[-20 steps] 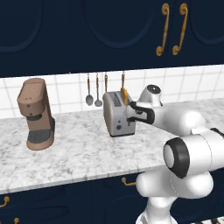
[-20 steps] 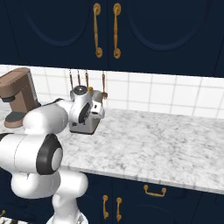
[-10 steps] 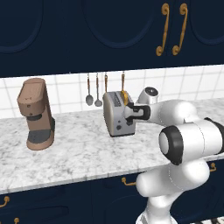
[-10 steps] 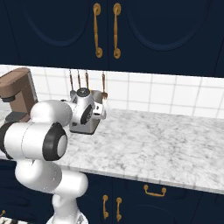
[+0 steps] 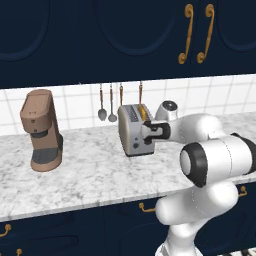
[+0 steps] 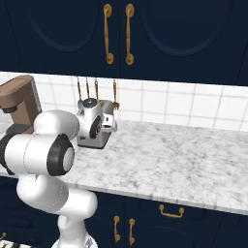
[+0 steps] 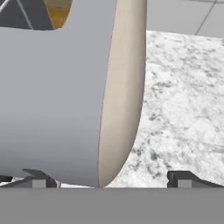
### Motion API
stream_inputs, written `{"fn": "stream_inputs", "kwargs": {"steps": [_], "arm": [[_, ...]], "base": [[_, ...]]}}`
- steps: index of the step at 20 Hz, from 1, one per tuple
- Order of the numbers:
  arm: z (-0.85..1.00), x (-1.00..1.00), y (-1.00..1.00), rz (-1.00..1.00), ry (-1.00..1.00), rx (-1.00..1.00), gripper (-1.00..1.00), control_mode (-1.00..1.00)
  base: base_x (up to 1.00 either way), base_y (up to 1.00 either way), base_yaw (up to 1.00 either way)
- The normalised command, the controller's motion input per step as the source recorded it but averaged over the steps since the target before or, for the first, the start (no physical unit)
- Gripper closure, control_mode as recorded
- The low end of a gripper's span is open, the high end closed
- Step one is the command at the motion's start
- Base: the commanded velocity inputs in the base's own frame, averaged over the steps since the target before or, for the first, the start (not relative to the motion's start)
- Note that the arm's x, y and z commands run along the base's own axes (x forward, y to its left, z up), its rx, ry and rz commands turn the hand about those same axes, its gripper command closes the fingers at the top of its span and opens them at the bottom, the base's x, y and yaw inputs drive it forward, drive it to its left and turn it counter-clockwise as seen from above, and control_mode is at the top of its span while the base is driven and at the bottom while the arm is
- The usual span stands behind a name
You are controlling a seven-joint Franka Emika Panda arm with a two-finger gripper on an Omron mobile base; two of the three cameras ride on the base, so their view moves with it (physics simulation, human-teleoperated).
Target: Start the toaster. Once the lever pops up, take the bread to the plate on the dining counter.
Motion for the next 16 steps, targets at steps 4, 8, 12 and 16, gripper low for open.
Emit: {"fn": "stream_inputs", "kwargs": {"steps": [4, 8, 12, 16], "arm": [[-0.99, -0.57, -0.17, 0.0, 0.0, -0.05, -1.0, -1.0], [-0.96, -0.58, -0.21, 0.0, 0.0, -0.01, -1.0, -1.0], [-0.68, -0.9, -0.05, 0.04, -0.09, 0.0, -1.0, -1.0], [0.04, -0.78, -0.04, 0.04, -0.17, 0.0, -1.0, -1.0]], "base": [[0.0, 0.0, 0.0], [0.0, 0.0, 0.0], [0.0, 0.0, 0.0], [0.0, 0.0, 0.0]]}}
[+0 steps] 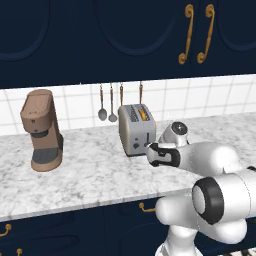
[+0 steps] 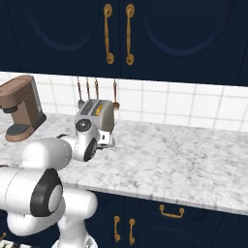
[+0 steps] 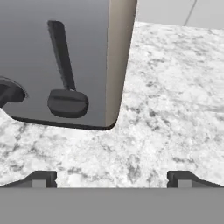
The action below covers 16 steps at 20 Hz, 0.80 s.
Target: Start the toaster. Once the lever pops up, take the bread to the plate on the dining counter.
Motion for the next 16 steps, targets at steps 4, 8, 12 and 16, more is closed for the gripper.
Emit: {"fn": "stream_inputs", "kwargs": {"steps": [4, 8, 12, 16], "arm": [[0.98, -0.31, -0.08, 0.02, -0.24, 0.01, -1.0, -1.0], [1.0, -0.27, -0.24, 0.0, -0.06, 0.03, -1.0, -1.0], [0.62, -0.27, -0.52, -0.09, 0.0, 0.04, -1.0, -1.0], [0.31, -0.24, -0.69, -0.1, 0.0, 0.01, -1.0, -1.0]], "base": [[0.0, 0.0, 0.0], [0.0, 0.0, 0.0], [0.0, 0.0, 0.0], [0.0, 0.0, 0.0]]}}
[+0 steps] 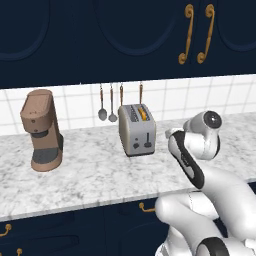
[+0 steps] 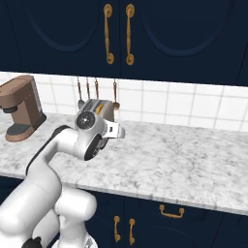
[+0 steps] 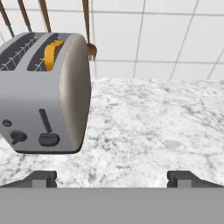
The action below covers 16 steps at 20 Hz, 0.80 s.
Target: Start the toaster. Once the lever pops up, take the bread to the plate on the dining counter.
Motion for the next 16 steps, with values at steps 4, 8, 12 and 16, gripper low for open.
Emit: {"fn": "stream_inputs", "kwargs": {"steps": [4, 8, 12, 16], "arm": [[0.0, -0.13, -0.7, -0.06, -0.06, 0.0, -1.0, -1.0], [0.0, 0.02, -0.37, 0.0, -0.05, 0.0, -1.0, -1.0], [0.0, 0.08, -0.06, 0.0, 0.0, 0.0, -1.0, -1.0], [0.0, 0.05, 0.0, 0.0, 0.0, 0.0, -1.0, -1.0]], "base": [[0.0, 0.0, 0.0], [0.0, 0.0, 0.0], [0.0, 0.0, 0.0], [0.0, 0.0, 0.0]]}}
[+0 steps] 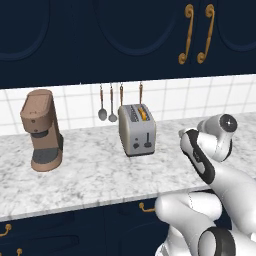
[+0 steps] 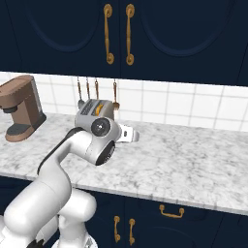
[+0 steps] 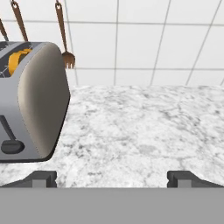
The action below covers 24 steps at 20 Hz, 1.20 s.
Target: Start the toaster. Once the lever pops up, take the bread to the plate on the dining counter.
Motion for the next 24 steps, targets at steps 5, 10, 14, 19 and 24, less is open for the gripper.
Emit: {"fn": "stream_inputs", "kwargs": {"steps": [5, 10, 14, 19, 24], "arm": [[0.0, 0.0, 0.0, 0.0, 0.0, 0.0, -1.0, -1.0], [0.0, 0.0, 0.0, 0.0, 0.0, 0.0, -1.0, -1.0], [0.0, 0.0, 0.0, 0.0, 0.0, 0.0, -1.0, -1.0], [0.0, 0.0, 0.0, 0.0, 0.0, 0.0, -1.0, -1.0], [0.0, 0.0, 0.0, 0.0, 0.0, 0.0, -1.0, -1.0]], "base": [[0.0, 0.0, 0.0], [0.0, 0.0, 0.0], [0.0, 0.0, 0.0], [0.0, 0.0, 0.0], [0.0, 0.0, 0.0]]}}
